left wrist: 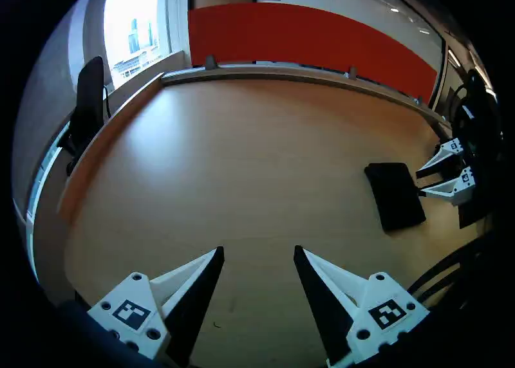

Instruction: Fold towel

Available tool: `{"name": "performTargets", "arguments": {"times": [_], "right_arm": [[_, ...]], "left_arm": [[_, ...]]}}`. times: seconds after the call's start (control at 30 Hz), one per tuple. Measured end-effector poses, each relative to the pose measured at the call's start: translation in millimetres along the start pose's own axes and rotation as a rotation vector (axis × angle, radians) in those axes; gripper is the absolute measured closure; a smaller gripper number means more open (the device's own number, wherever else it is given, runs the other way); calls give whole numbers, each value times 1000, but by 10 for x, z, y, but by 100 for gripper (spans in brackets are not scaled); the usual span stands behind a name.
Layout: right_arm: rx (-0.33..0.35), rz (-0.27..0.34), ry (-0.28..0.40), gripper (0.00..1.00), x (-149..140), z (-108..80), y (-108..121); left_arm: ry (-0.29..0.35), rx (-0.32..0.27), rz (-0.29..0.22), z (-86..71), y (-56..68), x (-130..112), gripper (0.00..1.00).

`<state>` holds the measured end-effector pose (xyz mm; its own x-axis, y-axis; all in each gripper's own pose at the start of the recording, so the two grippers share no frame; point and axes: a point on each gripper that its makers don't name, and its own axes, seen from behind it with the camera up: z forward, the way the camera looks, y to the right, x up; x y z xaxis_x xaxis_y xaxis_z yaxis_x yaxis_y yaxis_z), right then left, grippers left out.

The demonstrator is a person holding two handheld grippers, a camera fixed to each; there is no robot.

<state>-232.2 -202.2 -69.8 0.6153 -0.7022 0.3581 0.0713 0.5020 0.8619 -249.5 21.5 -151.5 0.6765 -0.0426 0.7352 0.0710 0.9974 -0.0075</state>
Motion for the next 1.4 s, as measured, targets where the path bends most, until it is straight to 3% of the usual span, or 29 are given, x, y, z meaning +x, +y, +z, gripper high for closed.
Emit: {"name": "performTargets", "arguments": {"times": [0.17,1.0,1.4], "right_arm": [[-10,1,-1,34,-17,-22,28],[-49,89,-74,34,-705,-134,82],[-45,109,-119,33,-981,-79,6]], "left_arm": [[0,-2,1,-3,17,-4,20],[6,-3,17,-32,43,29,20],[3,-9,22,-28,84,6,20]]}}
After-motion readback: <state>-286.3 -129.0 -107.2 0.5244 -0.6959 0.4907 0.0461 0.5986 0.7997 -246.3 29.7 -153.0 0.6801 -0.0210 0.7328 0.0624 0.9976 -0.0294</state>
